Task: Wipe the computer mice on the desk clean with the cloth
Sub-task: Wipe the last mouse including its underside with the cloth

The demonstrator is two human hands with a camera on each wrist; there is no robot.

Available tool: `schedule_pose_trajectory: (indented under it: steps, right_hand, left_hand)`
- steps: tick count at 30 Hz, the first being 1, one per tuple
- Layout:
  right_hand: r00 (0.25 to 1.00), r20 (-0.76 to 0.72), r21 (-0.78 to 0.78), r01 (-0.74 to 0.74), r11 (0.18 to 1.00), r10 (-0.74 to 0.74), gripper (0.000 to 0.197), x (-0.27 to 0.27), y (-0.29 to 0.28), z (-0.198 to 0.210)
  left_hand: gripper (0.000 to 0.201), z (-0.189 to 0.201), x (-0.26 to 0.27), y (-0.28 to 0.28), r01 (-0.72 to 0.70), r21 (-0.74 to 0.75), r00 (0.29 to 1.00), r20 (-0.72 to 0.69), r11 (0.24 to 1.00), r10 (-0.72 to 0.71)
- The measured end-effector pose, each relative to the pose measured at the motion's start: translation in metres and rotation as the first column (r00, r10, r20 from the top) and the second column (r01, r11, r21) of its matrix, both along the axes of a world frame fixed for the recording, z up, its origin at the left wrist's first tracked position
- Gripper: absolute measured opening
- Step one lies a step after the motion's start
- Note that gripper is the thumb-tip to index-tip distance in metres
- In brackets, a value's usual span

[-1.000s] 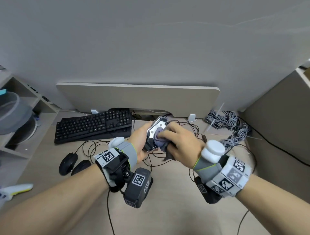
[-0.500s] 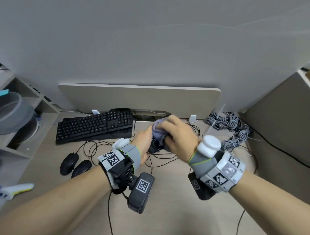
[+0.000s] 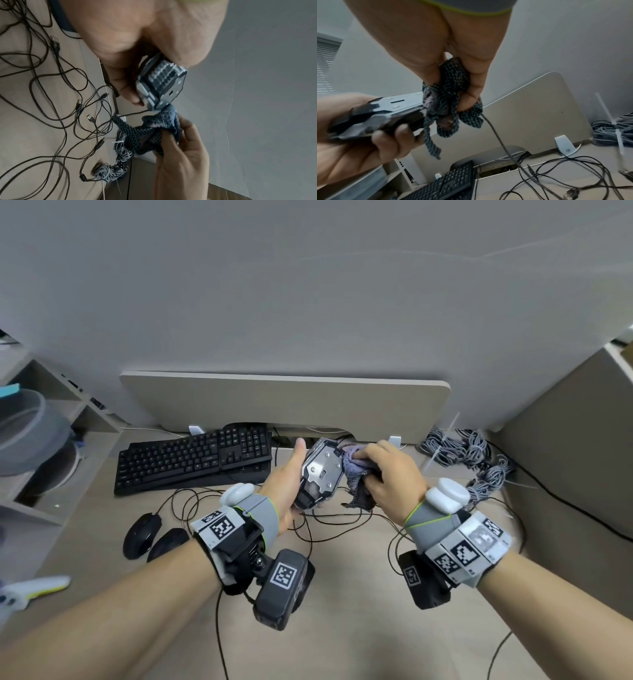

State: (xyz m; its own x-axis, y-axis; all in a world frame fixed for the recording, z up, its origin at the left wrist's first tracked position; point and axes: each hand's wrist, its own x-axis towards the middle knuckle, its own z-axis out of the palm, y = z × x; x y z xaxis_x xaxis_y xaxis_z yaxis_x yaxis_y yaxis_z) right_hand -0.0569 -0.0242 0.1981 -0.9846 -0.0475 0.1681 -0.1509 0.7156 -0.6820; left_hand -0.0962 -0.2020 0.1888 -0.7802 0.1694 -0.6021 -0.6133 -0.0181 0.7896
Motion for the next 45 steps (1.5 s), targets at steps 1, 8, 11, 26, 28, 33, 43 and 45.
schedule_pose_trajectory:
  steps: [1, 8, 11, 26, 28, 33, 43, 45]
  right_hand:
    - [1.0, 0.002, 0.019, -0.01, 1.0, 0.01, 0.036, 0.002, 0.001, -0.002]
    - [0.993, -0.118, -0.067, -0.012, 0.998, 0.004, 0.038, -0.005, -0.01, 0.016]
    - [0.982, -0.123, 0.002, -0.145, 0.989, 0.144, 0.03, 0.009, -0.023, 0.02]
    - [0.997, -0.071, 0.006, 0.006, 1.0, -0.005, 0.03, -0.009, -0.007, 0.02]
    - [0.991, -0.101, 0.019, -0.083, 0.996, 0.085, 0.03, -0.002, -0.017, 0.022]
    - [0.996, -0.055, 0.001, -0.073, 0.997, 0.073, 0.034, 0.003, -0.008, 0.014]
    - [0.973, -0.054, 0.013, -0.226, 0.974, 0.226, 0.036, 0.023, -0.029, 0.008]
    - [0.991, -0.043, -0.029, -0.13, 0.991, 0.129, 0.035, 0.015, -0.018, 0.008]
  left_hand:
    - [0.076, 0.001, 0.0, 0.0, 0.03, 0.005, 1.0, -0.003, 1.0, -0.03]
    - [0.053, 0.01, 0.004, 0.007, 0.053, -0.011, 0.995, -0.079, 0.999, -0.054]
    - [0.047, 0.014, 0.001, 0.007, 0.033, -0.008, 0.994, -0.104, 0.999, -0.033]
    - [0.044, 0.017, 0.012, 0.01, 0.03, -0.048, 0.996, -0.08, 0.998, -0.034]
    - [0.044, 0.019, 0.011, 0.01, 0.03, -0.043, 0.995, -0.091, 0.999, -0.034]
    - [0.046, 0.02, 0.011, 0.008, 0.041, -0.046, 0.995, -0.084, 0.998, -0.044]
    - [0.042, 0.025, 0.009, 0.007, 0.039, -0.033, 0.988, -0.148, 0.999, -0.043]
    - [0.043, 0.022, 0.007, 0.005, 0.007, -0.029, 0.99, -0.138, 1.0, -0.011]
